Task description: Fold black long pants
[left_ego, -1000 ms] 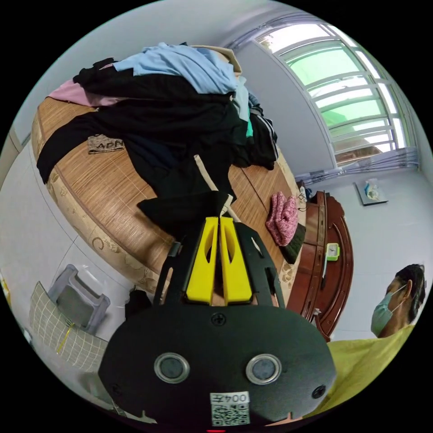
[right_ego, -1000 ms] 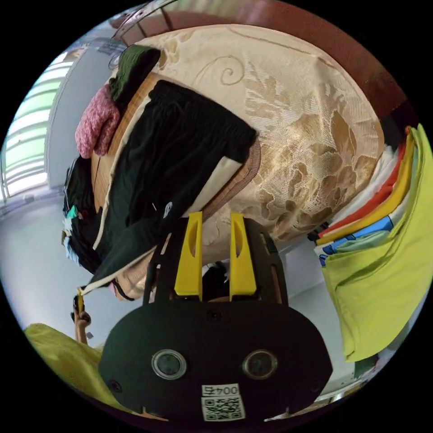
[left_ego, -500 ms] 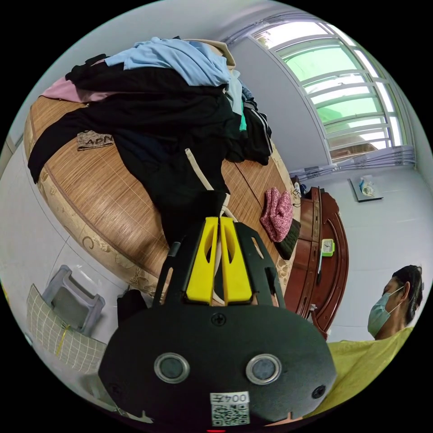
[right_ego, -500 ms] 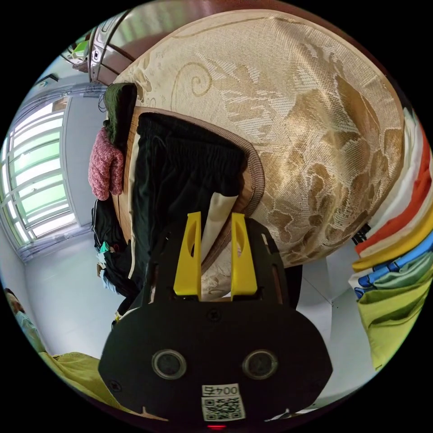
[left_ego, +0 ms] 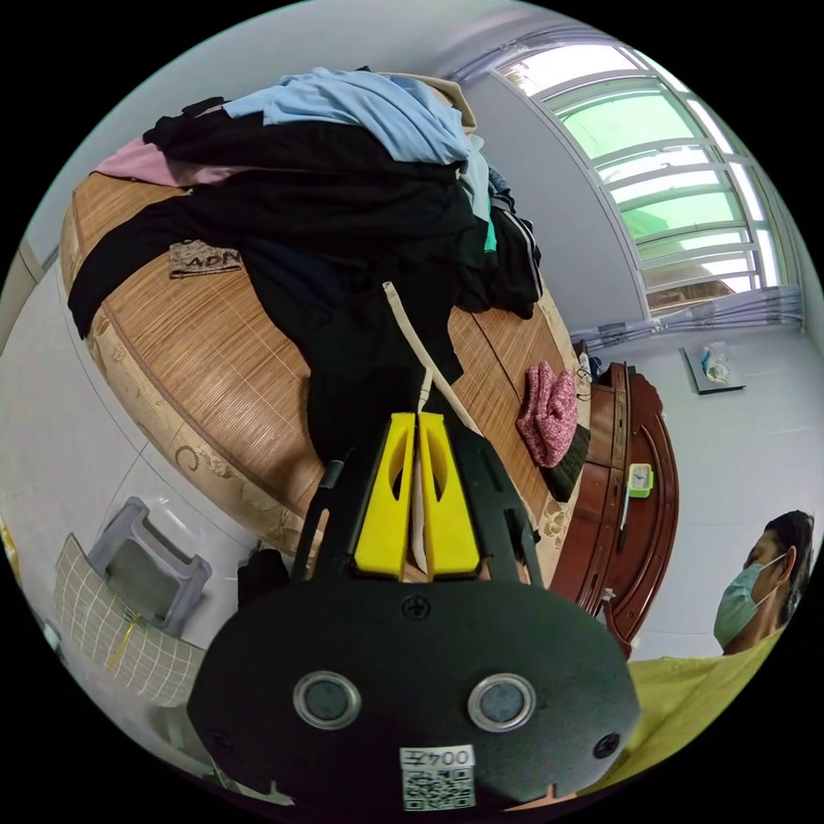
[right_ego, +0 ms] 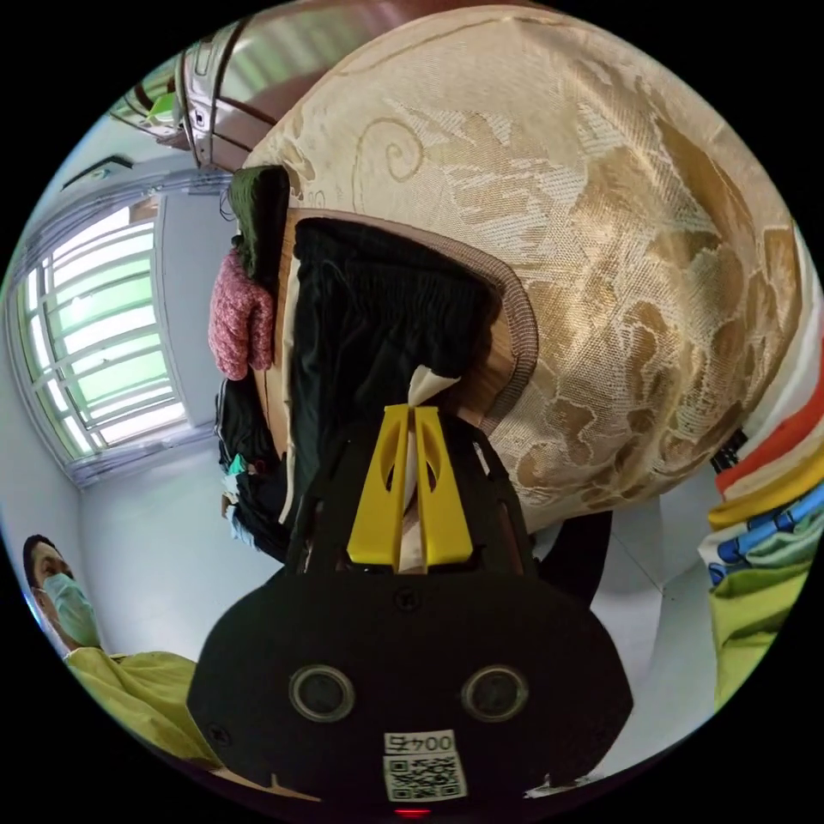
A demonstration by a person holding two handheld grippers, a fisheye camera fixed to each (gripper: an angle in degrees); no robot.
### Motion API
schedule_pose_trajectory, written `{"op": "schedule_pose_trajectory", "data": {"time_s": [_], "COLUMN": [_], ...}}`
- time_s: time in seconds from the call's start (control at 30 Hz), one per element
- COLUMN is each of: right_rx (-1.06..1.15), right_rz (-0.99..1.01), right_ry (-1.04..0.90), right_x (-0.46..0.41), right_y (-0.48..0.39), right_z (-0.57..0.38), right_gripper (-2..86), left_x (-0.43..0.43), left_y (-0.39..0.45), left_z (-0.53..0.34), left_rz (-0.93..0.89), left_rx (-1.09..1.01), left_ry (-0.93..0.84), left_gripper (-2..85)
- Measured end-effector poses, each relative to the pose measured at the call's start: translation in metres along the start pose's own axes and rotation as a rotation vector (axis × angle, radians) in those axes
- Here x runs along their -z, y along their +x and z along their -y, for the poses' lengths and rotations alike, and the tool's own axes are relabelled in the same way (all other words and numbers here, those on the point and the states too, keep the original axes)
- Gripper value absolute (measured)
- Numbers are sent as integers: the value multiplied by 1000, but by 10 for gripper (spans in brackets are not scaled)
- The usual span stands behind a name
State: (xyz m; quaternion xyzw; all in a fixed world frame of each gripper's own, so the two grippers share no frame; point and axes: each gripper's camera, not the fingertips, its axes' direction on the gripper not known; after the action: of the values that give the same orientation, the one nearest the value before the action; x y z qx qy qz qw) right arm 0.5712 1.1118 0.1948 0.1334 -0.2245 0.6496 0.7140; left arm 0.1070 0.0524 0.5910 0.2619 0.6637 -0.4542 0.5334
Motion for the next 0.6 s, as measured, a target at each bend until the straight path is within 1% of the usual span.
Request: {"op": "schedule_pose_trajectory", "data": {"time_s": [0.2, 0.37, 0.47, 0.6], "right_rx": [54, 79, 78, 50], "right_rz": [-65, -165, -201, -213], "right_ry": [51, 20, -1, -21], "right_x": [56, 97, 105, 94], "right_y": [-28, -54, -65, -75], "right_z": [-2, 2, 8, 25], "right_gripper": [-5, -6, -7, -7], "left_x": [10, 18, 13, -1], "left_y": [-24, -63, -93, -130], "left_z": [-6, -24, -41, -65], "left_rz": [68, 110, 142, 141], "left_rx": [25, 104, 171, 295], "left_ry": [13, -6, -49, -44], "left_gripper": [5, 5, 4, 4]}}
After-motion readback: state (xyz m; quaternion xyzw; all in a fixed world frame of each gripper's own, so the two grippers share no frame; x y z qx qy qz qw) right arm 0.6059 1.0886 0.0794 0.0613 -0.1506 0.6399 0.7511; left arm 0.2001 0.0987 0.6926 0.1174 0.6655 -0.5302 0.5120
